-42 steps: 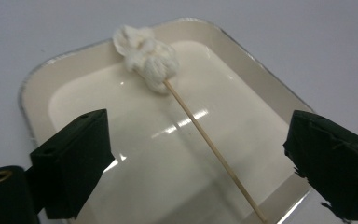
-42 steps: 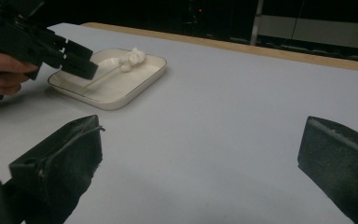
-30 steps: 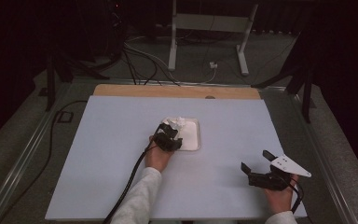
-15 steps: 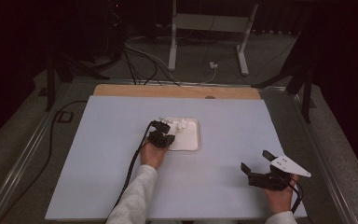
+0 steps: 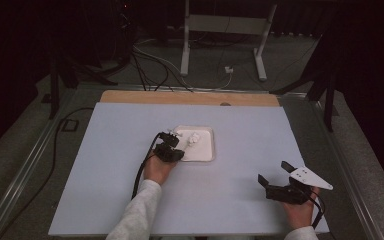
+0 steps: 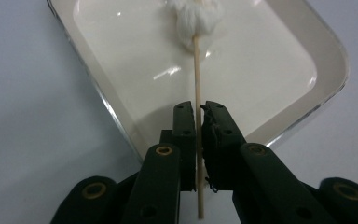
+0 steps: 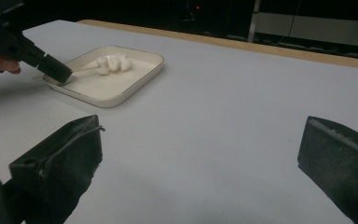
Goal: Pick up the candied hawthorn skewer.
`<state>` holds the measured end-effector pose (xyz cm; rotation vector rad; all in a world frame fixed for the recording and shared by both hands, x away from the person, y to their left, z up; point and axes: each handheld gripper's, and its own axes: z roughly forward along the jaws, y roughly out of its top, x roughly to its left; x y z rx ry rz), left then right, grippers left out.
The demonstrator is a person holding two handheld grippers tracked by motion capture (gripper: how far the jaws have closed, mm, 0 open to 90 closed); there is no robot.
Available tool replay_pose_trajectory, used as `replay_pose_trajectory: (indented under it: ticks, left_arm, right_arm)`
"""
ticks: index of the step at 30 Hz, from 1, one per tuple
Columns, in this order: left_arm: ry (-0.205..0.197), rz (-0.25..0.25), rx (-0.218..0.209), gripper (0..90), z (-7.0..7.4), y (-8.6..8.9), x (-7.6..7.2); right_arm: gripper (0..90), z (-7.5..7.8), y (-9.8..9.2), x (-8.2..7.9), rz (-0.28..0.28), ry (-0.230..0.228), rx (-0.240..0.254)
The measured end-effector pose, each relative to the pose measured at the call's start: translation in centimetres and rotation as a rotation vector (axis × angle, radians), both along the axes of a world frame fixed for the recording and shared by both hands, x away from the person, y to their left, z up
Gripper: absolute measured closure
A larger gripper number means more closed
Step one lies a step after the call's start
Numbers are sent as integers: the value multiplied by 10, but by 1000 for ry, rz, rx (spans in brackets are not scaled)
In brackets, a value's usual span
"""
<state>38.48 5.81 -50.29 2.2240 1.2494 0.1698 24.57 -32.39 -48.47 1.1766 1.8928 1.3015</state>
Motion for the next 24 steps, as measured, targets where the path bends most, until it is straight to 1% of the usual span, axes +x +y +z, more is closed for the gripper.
replay_pose_trajectory:
  ticks: [1, 2, 4, 5, 6, 8, 11, 12, 13, 15, 16, 19, 21, 24]
  left_arm:
    - [0, 0, 0, 851, 0, 0, 0]
    - [2, -9, 14, 891, 0, 0, -1]
    - [5, -9, 24, 899, 0, 1, -1]
    - [-3, -4, 23, 900, 1, 2, -2]
    - [-4, 0, 15, 900, 2, 3, -2]
    - [-1, 5, -17, 900, 3, 6, -2]
    - [-10, 8, -45, 900, 7, 10, -4]
    - [-16, 6, -68, 900, 9, 13, -6]
    - [-16, 6, -68, 900, 9, 13, -6]
    - [-24, 9, -93, 900, 11, 16, -7]
    - [-36, 11, -116, 900, 14, 19, -9]
    - [-52, 4, -143, 900, 17, 23, -12]
    - [-59, 5, -145, 900, 19, 24, -14]
    - [-82, -5, -162, 900, 22, 27, -17]
  right_arm:
    - [0, 0, 0, 0, -1, 0, 2]
    - [0, 0, -1, 0, -1, 1, 2]
    - [0, 0, -1, 0, -2, 1, 1]
    - [0, 0, -1, 0, -1, 0, 2]
    - [0, 0, -1, 0, -1, 0, 1]
    - [0, 0, 0, 0, -2, 0, 1]
    - [0, 0, -1, 0, -3, -1, 3]
    - [0, 0, -1, 0, -4, 0, 4]
    - [0, 0, -1, 0, -4, 0, 3]
    - [0, 0, -1, 0, -2, -2, 2]
    - [0, 0, -1, 0, -2, -1, 2]
    - [0, 0, 0, 0, -2, 0, 3]
    - [0, 0, 0, 0, -3, 0, 3]
    - [0, 0, 0, -1, -2, 0, 2]
